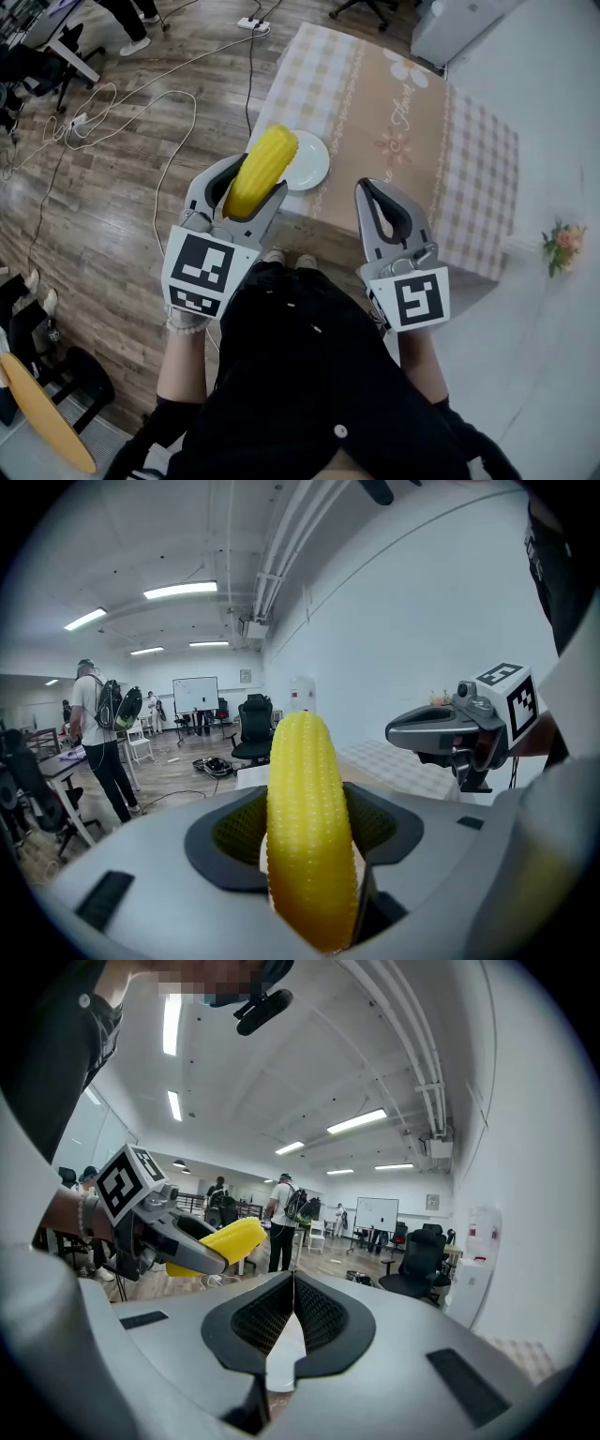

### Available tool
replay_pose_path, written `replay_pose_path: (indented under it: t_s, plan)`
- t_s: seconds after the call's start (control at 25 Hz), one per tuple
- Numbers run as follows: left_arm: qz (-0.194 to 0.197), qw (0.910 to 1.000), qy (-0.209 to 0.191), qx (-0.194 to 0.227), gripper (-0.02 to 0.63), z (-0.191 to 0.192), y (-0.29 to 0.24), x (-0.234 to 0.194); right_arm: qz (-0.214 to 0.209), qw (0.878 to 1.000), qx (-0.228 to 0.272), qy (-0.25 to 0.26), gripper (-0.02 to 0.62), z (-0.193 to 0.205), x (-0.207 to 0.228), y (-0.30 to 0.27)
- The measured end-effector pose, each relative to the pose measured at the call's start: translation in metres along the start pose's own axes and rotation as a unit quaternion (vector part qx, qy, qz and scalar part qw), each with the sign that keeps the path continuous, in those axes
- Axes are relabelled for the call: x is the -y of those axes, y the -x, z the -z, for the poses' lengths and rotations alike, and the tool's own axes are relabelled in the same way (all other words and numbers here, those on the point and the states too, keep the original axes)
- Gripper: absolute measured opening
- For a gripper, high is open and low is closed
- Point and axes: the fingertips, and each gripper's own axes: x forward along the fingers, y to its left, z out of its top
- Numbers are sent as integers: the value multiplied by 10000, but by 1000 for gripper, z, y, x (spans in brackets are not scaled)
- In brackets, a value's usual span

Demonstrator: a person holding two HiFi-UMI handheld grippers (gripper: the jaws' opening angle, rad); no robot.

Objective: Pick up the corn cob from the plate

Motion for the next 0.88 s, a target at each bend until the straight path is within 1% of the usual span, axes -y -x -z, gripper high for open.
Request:
replay_pose_path:
  t_s: [0.44,0.64,0.88]
  plan:
    - [14,10000,-40,-11,258,0,-3,1,23,10000,-17,22,41,2,3,0]
    - [41,10000,-36,-5,258,-1,-5,3,-46,10000,-65,58,41,3,1,-1]
    - [94,9999,-53,1,258,-2,-10,6,17,10000,-77,54,41,6,6,0]
